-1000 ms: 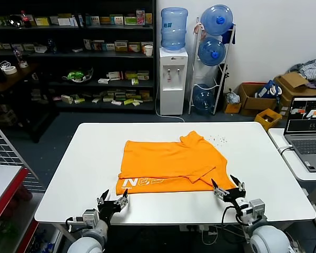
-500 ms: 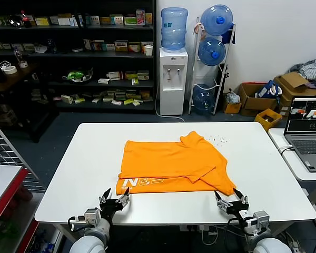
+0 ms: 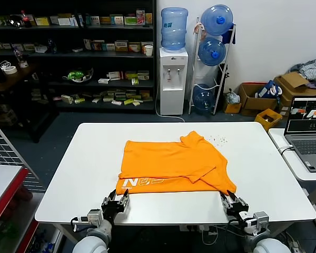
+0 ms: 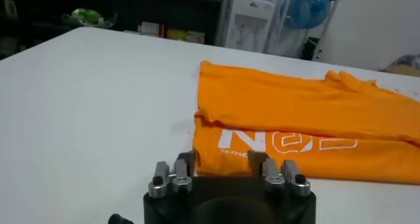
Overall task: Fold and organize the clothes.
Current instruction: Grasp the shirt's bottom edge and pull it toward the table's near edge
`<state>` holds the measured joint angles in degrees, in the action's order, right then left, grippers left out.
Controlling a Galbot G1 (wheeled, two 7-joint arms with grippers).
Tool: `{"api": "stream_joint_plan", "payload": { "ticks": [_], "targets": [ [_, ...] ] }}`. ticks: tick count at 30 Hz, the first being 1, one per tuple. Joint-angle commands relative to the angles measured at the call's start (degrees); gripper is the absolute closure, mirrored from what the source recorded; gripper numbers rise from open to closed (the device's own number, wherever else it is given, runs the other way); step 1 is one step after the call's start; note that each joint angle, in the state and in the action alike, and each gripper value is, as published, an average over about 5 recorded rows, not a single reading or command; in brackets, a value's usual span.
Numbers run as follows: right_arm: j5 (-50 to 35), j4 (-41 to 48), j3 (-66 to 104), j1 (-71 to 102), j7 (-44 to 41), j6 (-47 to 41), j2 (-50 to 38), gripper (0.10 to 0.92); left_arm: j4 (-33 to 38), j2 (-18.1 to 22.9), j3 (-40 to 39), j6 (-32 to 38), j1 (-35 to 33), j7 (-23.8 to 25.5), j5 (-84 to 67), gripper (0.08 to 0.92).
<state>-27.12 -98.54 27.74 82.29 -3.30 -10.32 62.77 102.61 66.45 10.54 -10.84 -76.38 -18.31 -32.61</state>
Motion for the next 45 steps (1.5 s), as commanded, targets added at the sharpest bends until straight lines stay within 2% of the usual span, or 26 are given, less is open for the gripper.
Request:
{"api": "stream_joint_plan", "payload": {
  "ticks": [1, 6, 14, 29, 36, 42, 45],
  "targets": [
    [-0.19, -0.28, 0.15, 0.24, 0.16, -0.09, 0.10, 0.792, -0.45, 0.18, -0.16, -0.11, 0.29, 0.02, 0.09, 0.549],
    [-0.39, -1.34, 0.39, 0.64, 0.66, 0.10, -0.08, 0.897, -0.32, 0.17, -0.38, -0.13, 0.42, -0.08, 0.14, 0.688],
    [-3.07, -5.47, 2.11, 2.72, 1.83, 0.01, -2.15, 0.902, 2.16, -1.17, 0.10, -0.13, -0.22, -1.16, -0.04, 0.898],
    [-13.79, -20.12, 7.92, 17.64, 9.02, -11.66, -9.43, 0.902, 14.57, -10.70, 2.87, -3.82, -9.38, -4.74, -7.89, 0.910],
    [-13.74, -23.37, 9.74, 23.80, 11.44, -16.10, -9.39, 0.902, 18.54, -12.18, 3.00, -5.42, -14.48, -6.42, -9.69, 0.910],
    [-11.60, -24.24, 10.59, 26.40, 12.53, -16.51, -8.80, 0.902, 21.37, -12.26, 3.13, -5.97, -18.40, -7.23, -9.44, 0.910],
    [-10.62, -24.07, 11.17, 25.81, 12.28, -16.55, -8.61, 0.867, 21.15, -12.15, 3.45, -6.55, -18.58, -7.10, -9.25, 0.908]
  ]
}}
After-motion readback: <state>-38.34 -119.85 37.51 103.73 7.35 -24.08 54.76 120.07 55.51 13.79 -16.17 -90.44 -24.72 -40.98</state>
